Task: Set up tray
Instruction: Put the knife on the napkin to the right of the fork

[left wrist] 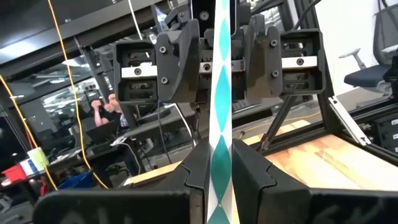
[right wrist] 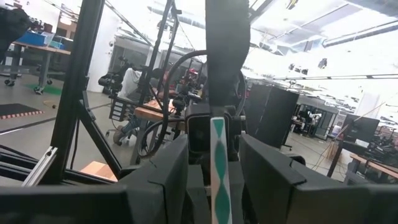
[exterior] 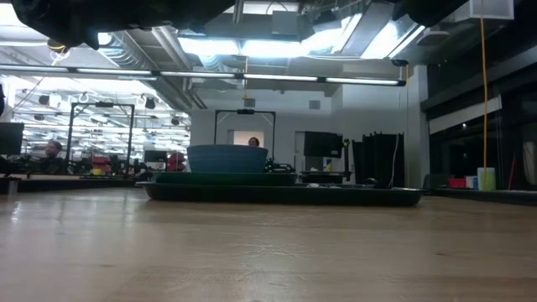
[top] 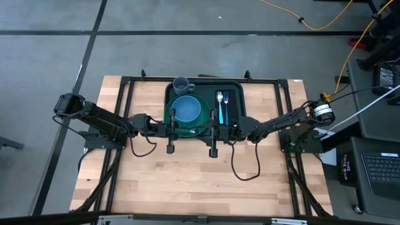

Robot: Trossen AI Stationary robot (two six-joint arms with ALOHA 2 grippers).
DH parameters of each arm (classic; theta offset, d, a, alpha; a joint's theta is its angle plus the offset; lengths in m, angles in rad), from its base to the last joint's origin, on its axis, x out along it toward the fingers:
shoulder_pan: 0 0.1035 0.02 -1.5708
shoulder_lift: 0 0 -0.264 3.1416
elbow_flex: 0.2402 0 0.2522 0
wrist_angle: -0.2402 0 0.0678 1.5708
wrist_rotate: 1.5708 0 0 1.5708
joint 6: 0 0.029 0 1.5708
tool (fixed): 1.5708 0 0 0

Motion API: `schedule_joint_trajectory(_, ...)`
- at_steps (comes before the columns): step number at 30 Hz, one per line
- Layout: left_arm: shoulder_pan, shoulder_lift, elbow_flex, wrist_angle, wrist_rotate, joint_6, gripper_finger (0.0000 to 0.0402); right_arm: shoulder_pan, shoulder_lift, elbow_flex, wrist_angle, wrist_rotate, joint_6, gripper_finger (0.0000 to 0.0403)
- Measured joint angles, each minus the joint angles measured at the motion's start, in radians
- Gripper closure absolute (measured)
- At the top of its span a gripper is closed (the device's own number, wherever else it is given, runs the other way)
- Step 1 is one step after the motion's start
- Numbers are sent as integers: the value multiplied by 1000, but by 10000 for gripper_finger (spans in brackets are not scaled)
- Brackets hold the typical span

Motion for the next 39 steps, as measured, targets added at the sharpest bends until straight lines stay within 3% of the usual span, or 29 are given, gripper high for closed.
schedule_joint_trajectory(9,0,0,0,0,-23,18,371,0,0,0,0,-25,2,259)
schedule_joint_trajectory(22,0,0,0,-2,-18,13,371,-1,0,0,2,-20,-5,368)
schedule_joint_trajectory(26,0,0,0,-2,-19,5,370,-1,0,0,2,-15,-6,373)
schedule_joint_trajectory(39,-45,-18,0,-1,-28,-45,278,0,0,0,-2,7,5,374)
